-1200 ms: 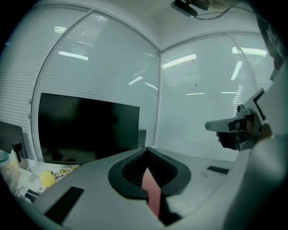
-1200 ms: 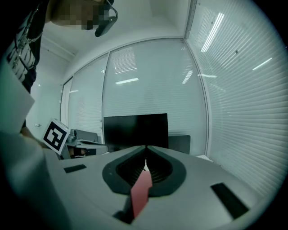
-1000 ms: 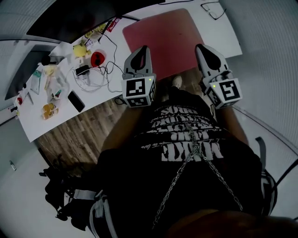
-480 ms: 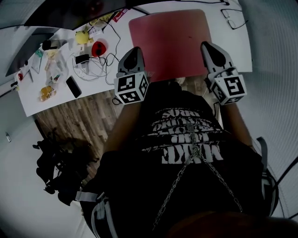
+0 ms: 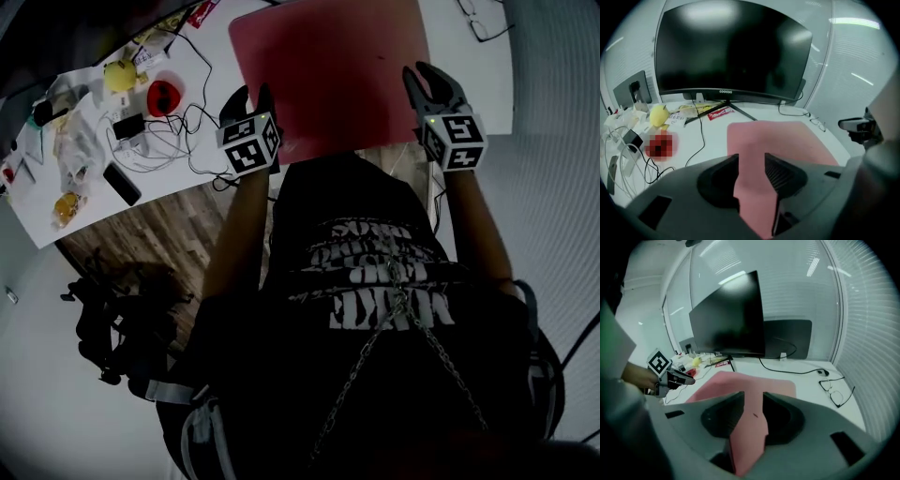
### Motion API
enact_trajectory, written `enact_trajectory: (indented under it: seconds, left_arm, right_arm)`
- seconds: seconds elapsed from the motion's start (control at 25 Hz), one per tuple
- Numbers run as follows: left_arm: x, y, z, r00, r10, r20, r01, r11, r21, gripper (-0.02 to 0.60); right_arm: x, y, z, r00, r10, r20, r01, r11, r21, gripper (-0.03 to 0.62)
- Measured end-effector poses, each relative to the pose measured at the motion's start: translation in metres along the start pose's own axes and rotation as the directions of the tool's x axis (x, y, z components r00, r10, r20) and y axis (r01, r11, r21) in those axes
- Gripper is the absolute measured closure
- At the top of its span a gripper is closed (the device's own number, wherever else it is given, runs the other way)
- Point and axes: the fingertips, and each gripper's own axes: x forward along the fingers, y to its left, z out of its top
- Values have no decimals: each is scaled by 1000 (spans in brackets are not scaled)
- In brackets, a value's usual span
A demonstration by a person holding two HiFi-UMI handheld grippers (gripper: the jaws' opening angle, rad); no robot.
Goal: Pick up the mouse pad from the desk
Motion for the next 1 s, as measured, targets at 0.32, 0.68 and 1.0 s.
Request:
enact_trajectory:
  seconds: [0.32,0.68,1.0]
  left_arm:
    - [55,49,-43,982,104,-156,-101,994,27,327]
    - [60,40,-39,973,125,-192,-110,990,90,267]
    - [67,27,-46,982,69,-178,-61,997,51,439]
  right_arm:
    - [64,-43,-72,972,-58,-227,71,996,49,339]
    - [73,-86,-116,919,-106,-379,137,989,55,290]
    - [79,-77,-128,906,-39,-422,113,982,152,378]
